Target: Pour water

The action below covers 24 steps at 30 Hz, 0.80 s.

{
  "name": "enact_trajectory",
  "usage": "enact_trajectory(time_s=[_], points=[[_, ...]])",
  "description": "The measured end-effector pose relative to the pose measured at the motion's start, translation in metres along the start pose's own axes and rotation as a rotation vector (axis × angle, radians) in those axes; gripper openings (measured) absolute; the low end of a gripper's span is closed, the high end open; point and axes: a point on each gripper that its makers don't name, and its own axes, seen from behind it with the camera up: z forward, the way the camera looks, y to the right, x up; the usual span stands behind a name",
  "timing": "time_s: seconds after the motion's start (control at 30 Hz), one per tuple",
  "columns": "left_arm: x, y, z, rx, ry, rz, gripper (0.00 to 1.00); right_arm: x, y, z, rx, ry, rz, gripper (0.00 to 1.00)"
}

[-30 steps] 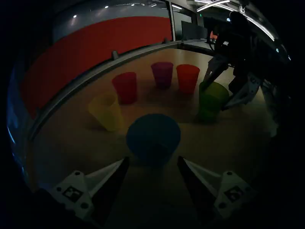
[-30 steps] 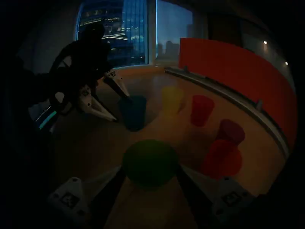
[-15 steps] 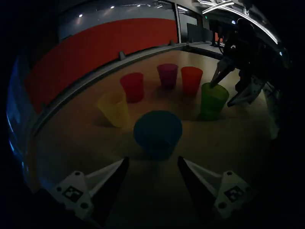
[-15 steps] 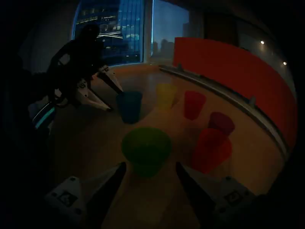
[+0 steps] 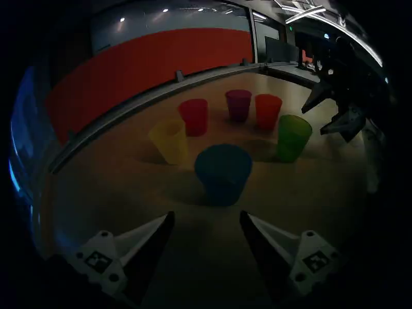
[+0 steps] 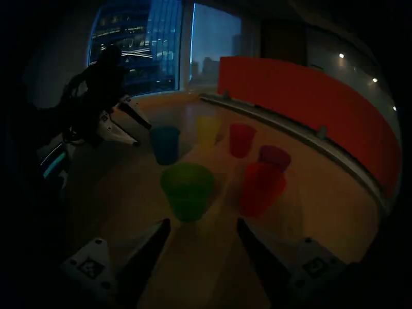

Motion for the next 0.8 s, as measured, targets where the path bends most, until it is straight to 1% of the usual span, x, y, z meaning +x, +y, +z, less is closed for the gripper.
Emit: enact_trajectory(time_s=[0.2, 0.37, 0.47, 0.67, 0.8], points=[[0.000, -0.007, -0.006, 0.031, 0.017, -0.026, 0.94, 0.004, 0.003, -0.011, -0.029, 0.023, 0.022, 1.00], [0.002, -0.012, -0.014, 0.067, 0.046, -0.053, 0.94, 0.006, 0.010, -0.020, -0.074, 0.047, 0.041, 1.00], [0.002, -0.020, -0.017, 0.102, 0.064, -0.074, 0.94, 0.011, 0.018, -0.025, -0.118, 0.073, 0.072, 1.00], [0.005, -0.035, -0.028, 0.181, 0.122, -0.116, 0.94, 0.027, 0.035, -0.040, -0.206, 0.151, 0.143, 1.00], [0.008, -0.044, -0.035, 0.220, 0.161, -0.144, 0.94, 0.033, 0.051, -0.047, -0.276, 0.185, 0.172, 1.00]])
